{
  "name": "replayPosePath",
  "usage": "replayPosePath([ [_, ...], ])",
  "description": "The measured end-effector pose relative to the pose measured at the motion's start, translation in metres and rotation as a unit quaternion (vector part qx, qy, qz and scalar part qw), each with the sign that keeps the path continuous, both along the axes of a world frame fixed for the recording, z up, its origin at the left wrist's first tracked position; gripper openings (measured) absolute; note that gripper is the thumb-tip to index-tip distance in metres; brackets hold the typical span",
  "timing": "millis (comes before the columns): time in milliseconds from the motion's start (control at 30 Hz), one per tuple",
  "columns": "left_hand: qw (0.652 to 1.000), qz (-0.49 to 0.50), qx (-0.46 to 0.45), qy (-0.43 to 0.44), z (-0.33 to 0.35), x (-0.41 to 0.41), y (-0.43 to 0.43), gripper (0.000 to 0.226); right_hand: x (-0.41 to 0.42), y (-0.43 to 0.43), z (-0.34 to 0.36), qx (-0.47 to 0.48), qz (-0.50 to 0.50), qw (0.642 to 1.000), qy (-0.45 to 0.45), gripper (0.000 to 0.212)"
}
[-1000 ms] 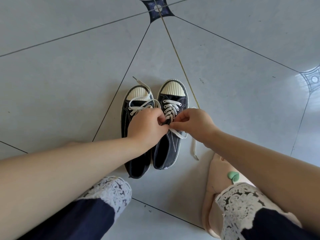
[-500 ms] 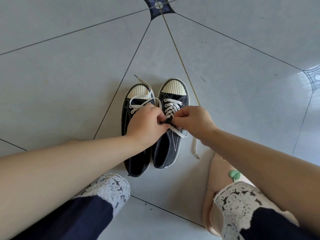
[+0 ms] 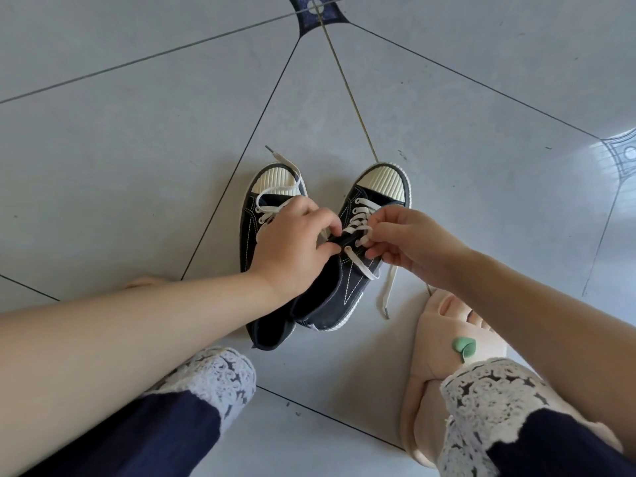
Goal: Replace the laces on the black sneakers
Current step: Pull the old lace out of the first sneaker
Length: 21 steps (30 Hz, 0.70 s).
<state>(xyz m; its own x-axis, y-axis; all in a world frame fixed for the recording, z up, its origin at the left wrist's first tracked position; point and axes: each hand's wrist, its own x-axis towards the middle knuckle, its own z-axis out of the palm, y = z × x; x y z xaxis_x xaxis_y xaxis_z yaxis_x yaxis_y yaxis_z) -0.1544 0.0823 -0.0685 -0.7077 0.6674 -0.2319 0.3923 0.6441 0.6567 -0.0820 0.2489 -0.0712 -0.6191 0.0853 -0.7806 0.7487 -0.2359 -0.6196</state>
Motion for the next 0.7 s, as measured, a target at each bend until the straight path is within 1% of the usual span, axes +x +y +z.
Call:
replayPosePath([
  [167, 0.997, -0.046, 0.013, 0.058, 0.003, 0.003, 0.004, 0.017, 0.006, 0.003, -0.002, -0.070, -0.069, 0.995, -0.023, 0.022],
  [267, 0.997, -0.025, 0.001, 0.066, 0.003, 0.012, 0.006, 0.018, 0.011, 0.003, -0.005, -0.105, -0.115, 0.987, -0.034, 0.025],
  [333, 0.998, -0.006, 0.004, 0.065, 0.003, 0.015, 0.010, 0.022, 0.015, 0.006, -0.007, -0.100, -0.122, 0.987, -0.026, 0.028],
  [433, 0.996, -0.006, 0.028, 0.082, 0.002, 0.026, 0.016, 0.023, 0.023, 0.010, -0.005, -0.038, -0.081, 0.996, 0.011, 0.034],
  [567, 0.991, 0.093, 0.048, 0.078, -0.001, 0.055, 0.017, 0.024, 0.028, 0.010, -0.004, 0.085, -0.036, 0.995, 0.040, 0.039],
  [633, 0.989, 0.099, 0.035, 0.106, -0.003, 0.064, 0.020, 0.022, 0.028, 0.008, -0.006, 0.198, 0.028, 0.979, 0.048, 0.040],
  [700, 0.985, 0.126, 0.011, 0.118, -0.004, 0.065, 0.023, 0.019, 0.028, 0.006, -0.003, 0.307, 0.113, 0.942, 0.078, 0.033],
])
